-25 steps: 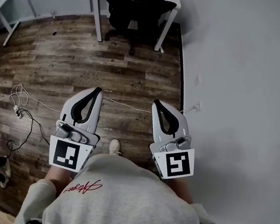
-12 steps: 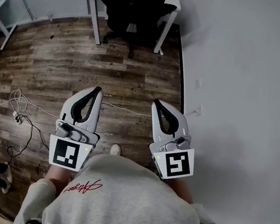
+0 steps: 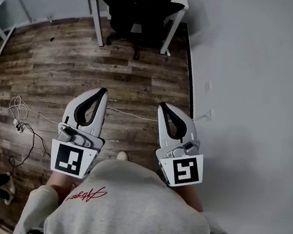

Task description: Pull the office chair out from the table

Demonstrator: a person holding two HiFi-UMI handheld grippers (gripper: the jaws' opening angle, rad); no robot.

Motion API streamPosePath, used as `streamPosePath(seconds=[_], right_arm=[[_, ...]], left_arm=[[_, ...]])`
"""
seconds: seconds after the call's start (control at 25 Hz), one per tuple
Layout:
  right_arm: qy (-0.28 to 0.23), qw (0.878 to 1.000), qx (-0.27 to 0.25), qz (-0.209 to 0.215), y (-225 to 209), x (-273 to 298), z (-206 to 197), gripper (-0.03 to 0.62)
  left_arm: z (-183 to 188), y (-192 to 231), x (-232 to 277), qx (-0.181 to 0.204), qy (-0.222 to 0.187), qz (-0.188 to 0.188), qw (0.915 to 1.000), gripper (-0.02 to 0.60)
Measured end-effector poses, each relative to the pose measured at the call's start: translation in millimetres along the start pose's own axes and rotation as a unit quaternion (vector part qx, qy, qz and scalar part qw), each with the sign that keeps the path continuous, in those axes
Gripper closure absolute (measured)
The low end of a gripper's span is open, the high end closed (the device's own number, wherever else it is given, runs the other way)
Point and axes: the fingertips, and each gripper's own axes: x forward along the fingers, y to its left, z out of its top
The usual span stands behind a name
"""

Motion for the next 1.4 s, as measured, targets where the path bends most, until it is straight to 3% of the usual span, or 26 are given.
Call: streamPosePath(seconds=[0.6,1.08,1.4], right_arm=[[-0.011,1.0,-0.003,0.024,13,4,5,0.593],[-0.005,1.0,-0.001,-0.005,4,-3,-1,0.594],[0.016,1.0,-0.012,0.0,-7,10,-13,0.594]], left_arm=[[-5,6,-17,-0.006,0.012,0.023,0.9997,0.584],[-16,6,-17,-0.009,0.014,0.013,0.9998,0.584],[-16,16,-3,-0.006,0.009,0.019,0.9998,0.584]])
